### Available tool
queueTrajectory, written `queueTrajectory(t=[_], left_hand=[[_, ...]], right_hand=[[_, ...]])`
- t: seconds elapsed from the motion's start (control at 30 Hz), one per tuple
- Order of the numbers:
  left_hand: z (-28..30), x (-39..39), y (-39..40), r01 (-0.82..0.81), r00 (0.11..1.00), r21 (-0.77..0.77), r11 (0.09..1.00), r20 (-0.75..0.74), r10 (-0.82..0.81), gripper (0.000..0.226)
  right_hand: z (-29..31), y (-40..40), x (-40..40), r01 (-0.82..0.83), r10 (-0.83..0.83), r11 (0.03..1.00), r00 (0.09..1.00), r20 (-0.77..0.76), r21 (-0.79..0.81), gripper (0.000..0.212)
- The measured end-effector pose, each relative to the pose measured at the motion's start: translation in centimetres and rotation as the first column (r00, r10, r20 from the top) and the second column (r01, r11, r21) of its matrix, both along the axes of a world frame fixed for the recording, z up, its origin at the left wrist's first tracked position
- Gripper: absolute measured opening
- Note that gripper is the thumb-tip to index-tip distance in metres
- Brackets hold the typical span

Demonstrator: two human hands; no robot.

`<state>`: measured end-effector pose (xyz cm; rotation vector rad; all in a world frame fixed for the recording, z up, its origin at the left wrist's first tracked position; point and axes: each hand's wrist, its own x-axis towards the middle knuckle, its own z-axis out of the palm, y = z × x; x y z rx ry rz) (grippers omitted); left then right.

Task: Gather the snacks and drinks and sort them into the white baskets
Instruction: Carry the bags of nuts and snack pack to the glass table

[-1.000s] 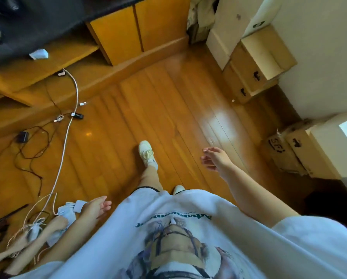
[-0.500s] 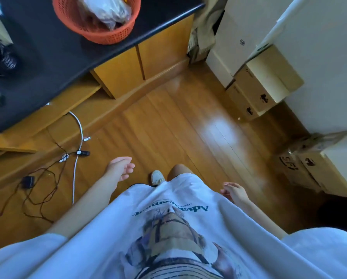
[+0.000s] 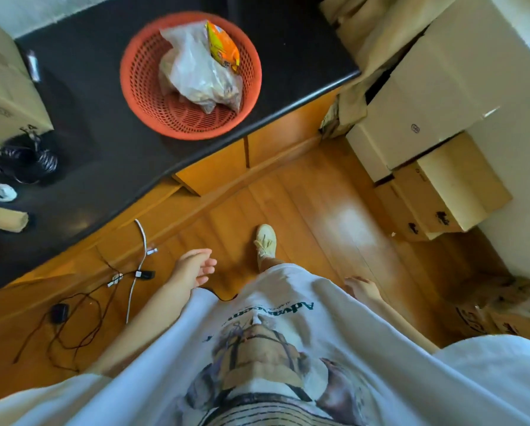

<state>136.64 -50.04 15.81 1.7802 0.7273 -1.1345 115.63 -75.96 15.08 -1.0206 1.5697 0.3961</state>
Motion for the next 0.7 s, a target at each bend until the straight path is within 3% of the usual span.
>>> queueTrajectory(t=[0.2,0.3,0.43,0.5,0.6,0.7], left_hand=[[-0.2,7.6,2.7,-0.269,0.962,-0.012,0.963,-0.055,0.268,0.036],[-0.5,11.0,4.2,-0.397,0.913,0.036,0.917,-0.092,0.398,0.031],[-0.8,17.3,4.3,-0.564,0.824,0.067,0.823,0.117,0.555,0.021],[-0.3,21.3,3.2,-0.513,0.828,-0.004,0.858,0.261,0.496,0.019],[0.2,27.2,0.5,-0.249,0.859,-0.116,0.962,0.433,0.275,0.028],[-0.6,32.8,-2.8,0.13,0.833,-0.137,0.982,0.553,-0.033,0.025]], right_hand=[[1.3,-2.5,17.3,-0.194,0.199,0.978,0.978,0.062,-0.083,0.016],[2.1,-2.6,25.2,-0.252,0.268,0.96,0.953,0.139,-0.118,0.011],[2.5,-2.0,34.2,-0.311,0.342,0.936,0.913,0.222,-0.164,0.012],[2.1,-1.7,38.1,-0.323,0.368,0.924,0.898,0.241,-0.207,0.017],[0.6,-1.6,43.2,-0.38,0.46,0.873,0.85,0.256,-0.308,0.023],[-1.5,-1.9,47.3,-0.499,0.643,0.697,0.752,0.142,-0.514,0.03]])
